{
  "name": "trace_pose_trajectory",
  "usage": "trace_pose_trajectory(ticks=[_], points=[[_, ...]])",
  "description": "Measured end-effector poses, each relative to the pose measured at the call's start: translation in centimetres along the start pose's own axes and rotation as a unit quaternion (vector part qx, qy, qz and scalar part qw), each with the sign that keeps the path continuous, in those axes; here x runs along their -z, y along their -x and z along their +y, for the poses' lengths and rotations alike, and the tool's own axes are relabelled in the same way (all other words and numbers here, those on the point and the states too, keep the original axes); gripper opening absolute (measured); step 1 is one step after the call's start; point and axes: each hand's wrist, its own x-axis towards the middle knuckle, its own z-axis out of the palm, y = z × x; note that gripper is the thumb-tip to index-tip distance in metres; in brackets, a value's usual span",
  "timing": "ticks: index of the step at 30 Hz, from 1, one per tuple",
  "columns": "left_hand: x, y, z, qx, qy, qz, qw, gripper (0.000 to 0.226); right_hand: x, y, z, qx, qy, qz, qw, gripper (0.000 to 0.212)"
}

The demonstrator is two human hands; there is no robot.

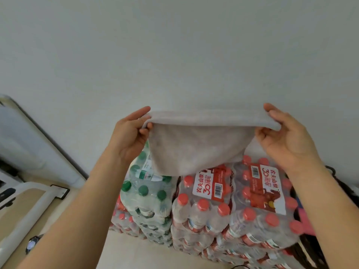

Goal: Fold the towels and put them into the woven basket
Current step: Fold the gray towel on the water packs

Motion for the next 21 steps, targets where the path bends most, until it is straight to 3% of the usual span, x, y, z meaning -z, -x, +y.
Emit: trace_pose_trajectory(ticks=[6,12,18,21], points=[[-7.2,-4.3,1.6,0.02,0.013,-0.054,0.998,0.034,0.0,-2.8,-6.3,0.078,0.037,0.011,0.996,0.021],[-8.4,-2.9,0.2,0.015,-0.005,-0.096,0.995,0.034,2.0,-2.2,-8.6,0.118,0.079,-0.007,0.99,0.031],[-3.4,0.6,-5.2,0.066,-0.101,-0.077,0.99,0.04,7.2,2.0,-3.8,0.002,0.21,0.081,0.974,0.039],[0.2,3.5,-9.2,0.129,-0.154,-0.087,0.976,0.045,11.2,5.8,0.3,-0.086,0.249,0.126,0.956,0.029]])
